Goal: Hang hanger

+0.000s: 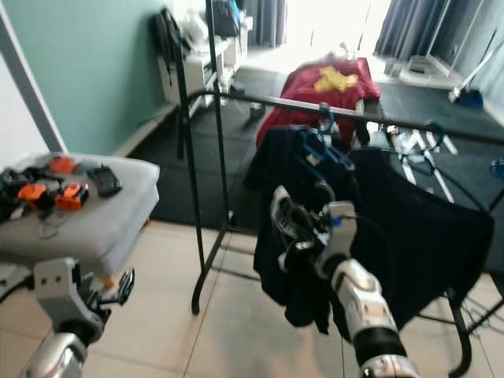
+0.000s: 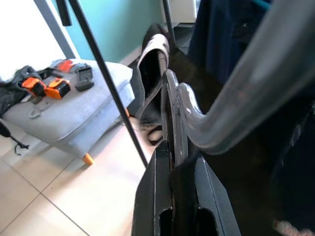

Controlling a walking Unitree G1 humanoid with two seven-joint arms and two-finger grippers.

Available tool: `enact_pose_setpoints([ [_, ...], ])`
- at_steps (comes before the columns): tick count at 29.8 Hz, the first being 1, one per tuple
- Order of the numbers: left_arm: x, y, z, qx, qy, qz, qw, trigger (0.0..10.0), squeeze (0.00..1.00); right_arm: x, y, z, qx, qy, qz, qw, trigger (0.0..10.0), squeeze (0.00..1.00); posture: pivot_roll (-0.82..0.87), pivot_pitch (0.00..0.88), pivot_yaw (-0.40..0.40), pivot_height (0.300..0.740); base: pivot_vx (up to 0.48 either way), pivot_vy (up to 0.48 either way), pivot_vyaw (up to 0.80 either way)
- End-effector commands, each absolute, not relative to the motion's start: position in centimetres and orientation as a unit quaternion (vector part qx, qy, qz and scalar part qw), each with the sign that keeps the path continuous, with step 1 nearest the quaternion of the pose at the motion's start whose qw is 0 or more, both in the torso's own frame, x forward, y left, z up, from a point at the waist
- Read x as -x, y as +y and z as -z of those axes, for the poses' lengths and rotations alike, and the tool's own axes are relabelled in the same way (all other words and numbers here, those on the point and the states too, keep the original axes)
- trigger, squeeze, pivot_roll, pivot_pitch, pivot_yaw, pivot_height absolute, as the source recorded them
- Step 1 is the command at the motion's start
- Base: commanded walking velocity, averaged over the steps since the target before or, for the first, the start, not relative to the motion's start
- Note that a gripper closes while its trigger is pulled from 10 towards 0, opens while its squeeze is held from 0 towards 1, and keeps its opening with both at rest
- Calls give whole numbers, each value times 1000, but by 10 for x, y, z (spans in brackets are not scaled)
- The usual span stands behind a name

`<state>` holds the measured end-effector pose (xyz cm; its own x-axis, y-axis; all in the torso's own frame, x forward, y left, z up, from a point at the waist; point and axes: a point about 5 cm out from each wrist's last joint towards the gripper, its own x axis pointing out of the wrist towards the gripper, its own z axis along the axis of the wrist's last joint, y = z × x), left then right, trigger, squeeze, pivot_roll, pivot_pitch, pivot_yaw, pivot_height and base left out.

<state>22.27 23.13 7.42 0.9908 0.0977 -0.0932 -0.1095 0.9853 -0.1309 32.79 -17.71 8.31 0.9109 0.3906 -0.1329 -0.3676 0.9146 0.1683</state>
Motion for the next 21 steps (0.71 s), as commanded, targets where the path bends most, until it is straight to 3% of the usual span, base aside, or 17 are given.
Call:
enact_pose_setpoints([
  [1,-223,230,-72,63,46,-48,996,10000,0,-327,-184,-86,-57,71,-189,978,10000,0,-65,0,-50,740,439,0,531],
  [12,-222,230,-73,65,43,-43,996,10000,0,-332,-186,-93,-34,53,-172,983,10000,0,-64,0,-46,740,442,0,51],
  [16,-223,231,-74,64,43,-42,996,10000,0,-334,-173,-108,-24,32,-224,974,10000,0,-65,0,-45,740,442,0,0],
  [21,-222,231,-74,64,42,-41,996,10000,0,-340,-168,-123,-14,7,-225,974,10000,0,-64,0,-41,740,442,0,0],
])
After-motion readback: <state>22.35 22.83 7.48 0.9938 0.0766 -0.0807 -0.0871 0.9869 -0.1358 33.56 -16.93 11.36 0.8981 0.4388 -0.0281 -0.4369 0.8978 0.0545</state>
